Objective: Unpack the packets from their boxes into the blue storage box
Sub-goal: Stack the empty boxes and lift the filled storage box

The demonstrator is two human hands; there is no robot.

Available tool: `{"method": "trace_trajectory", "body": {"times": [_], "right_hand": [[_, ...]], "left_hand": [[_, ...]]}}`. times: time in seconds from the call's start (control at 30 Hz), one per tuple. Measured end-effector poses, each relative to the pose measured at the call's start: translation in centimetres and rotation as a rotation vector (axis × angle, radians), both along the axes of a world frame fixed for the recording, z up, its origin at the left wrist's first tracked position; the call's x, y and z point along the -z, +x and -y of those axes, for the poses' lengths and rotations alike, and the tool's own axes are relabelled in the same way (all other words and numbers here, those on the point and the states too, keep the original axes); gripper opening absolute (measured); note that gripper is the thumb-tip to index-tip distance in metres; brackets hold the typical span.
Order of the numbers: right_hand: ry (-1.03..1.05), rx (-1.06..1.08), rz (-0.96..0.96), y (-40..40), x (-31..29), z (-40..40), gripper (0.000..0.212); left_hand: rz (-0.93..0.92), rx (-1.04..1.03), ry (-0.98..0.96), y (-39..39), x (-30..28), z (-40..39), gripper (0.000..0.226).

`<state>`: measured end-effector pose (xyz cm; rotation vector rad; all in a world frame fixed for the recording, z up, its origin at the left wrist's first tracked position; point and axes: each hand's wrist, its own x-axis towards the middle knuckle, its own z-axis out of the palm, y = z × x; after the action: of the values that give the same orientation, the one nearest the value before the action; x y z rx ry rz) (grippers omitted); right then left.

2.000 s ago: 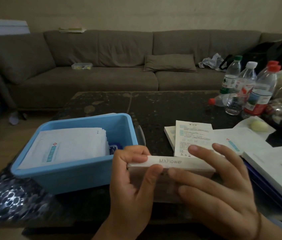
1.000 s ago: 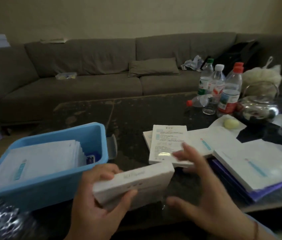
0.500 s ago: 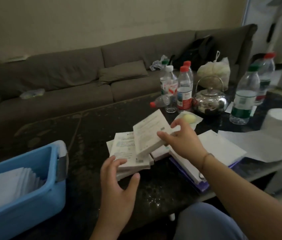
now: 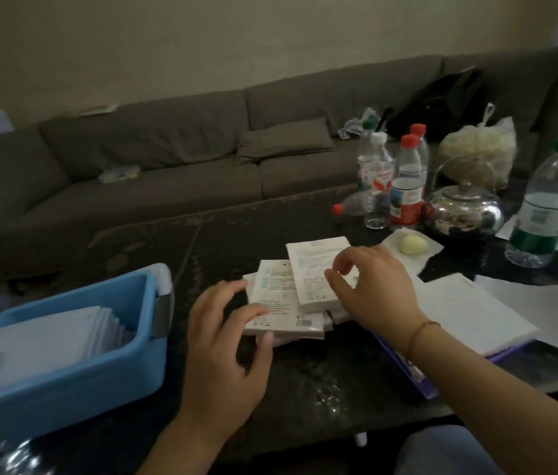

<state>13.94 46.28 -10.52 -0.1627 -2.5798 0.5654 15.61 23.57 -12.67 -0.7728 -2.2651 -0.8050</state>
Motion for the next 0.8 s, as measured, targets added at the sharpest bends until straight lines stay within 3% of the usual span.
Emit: {"method": "trace_trajectory", "body": {"times": [0.1, 0.17, 0.27, 0.33, 0.43, 0.53, 0.6, 0.67, 0.8], "right_hand": [[-0.058, -0.236, 0.07, -1.4, -1.4, 4.6, 0.017], [-0.183, -0.389, 0.189, -3.5, -1.6, 7.6, 0.018], [-0.305, -0.503, 0.372, -7.7, -1.2, 12.1, 0.027], [-0.535, -0.503, 0.504, -10.6, -0.6, 15.2, 0.028], [-0.99, -0.454, 0.665, -14.7, 0.4, 19.2, 0.028], [-1.245, -0.403, 0.812, -18.2, 1.3, 21.5, 0.053], [-1.279, -0.358, 0.864, -20.9, 2.7, 22.9, 0.067], [-1.271, -0.335, 0.856, -22.8, 3.9, 23.7, 0.064], [-1.248, -0.364, 0.936, -23.3, 3.0, 25.5, 0.059]], "left_hand": [[-0.235, -0.148, -0.003, -0.8, -4.1, 5.8, 0.022], [-0.221, -0.337, 0.015, -2.1, -6.1, 10.8, 0.019], [0.073, -0.591, 0.15, -5.0, -7.4, 18.8, 0.006], [0.368, -0.662, 0.342, -7.5, -7.8, 23.9, 0.009], [0.831, -0.607, 0.736, -10.5, -7.9, 30.0, 0.032], [1.092, -0.527, 0.946, -13.3, -6.3, 34.3, 0.066], [1.223, -0.477, 0.996, -14.9, -4.2, 36.3, 0.081], [1.33, -0.448, 0.982, -16.1, -2.4, 36.7, 0.088], [1.374, -0.445, 0.843, -17.3, -1.6, 35.3, 0.081]]}}
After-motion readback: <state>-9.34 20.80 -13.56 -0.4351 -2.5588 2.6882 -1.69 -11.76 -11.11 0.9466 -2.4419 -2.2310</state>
